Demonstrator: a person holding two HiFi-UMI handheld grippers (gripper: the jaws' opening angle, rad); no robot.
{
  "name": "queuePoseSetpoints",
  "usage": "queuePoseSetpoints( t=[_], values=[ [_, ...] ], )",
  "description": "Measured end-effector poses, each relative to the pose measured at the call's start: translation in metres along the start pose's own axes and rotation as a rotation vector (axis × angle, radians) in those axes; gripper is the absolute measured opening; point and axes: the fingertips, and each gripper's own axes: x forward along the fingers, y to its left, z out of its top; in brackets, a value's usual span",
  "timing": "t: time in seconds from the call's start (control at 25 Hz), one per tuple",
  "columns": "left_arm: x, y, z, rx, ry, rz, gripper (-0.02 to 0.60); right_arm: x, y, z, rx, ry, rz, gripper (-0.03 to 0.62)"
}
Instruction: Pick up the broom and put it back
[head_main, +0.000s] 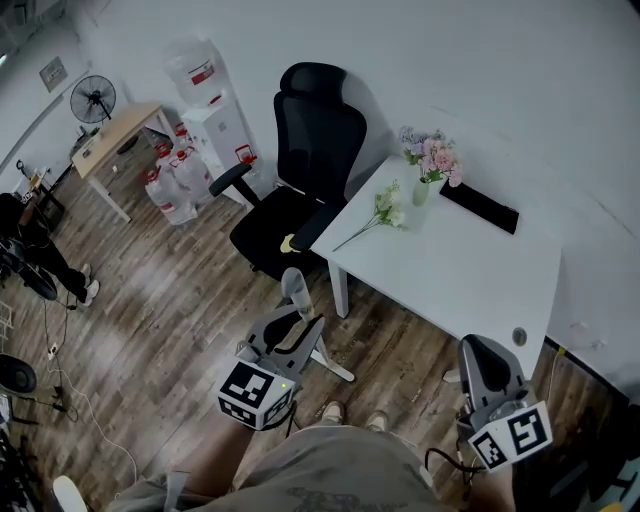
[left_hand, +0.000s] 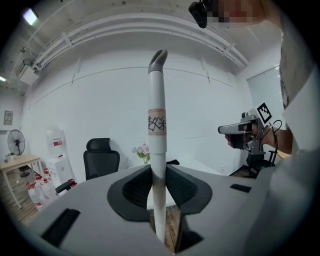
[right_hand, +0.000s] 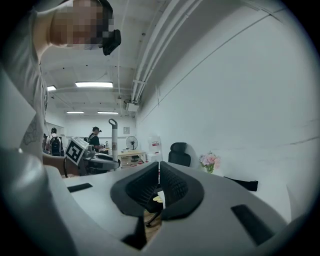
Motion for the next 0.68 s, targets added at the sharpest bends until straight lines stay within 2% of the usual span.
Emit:
queuePoseSetpoints(
  t=[0.68],
  values=[
    [-0.0102, 0.0059, 0.0025, 0.016, 0.007, 0.012, 0.098, -0.0010, -0.0040, 0.0051, -0.028, 0.003, -0.032, 0.034]
  ],
)
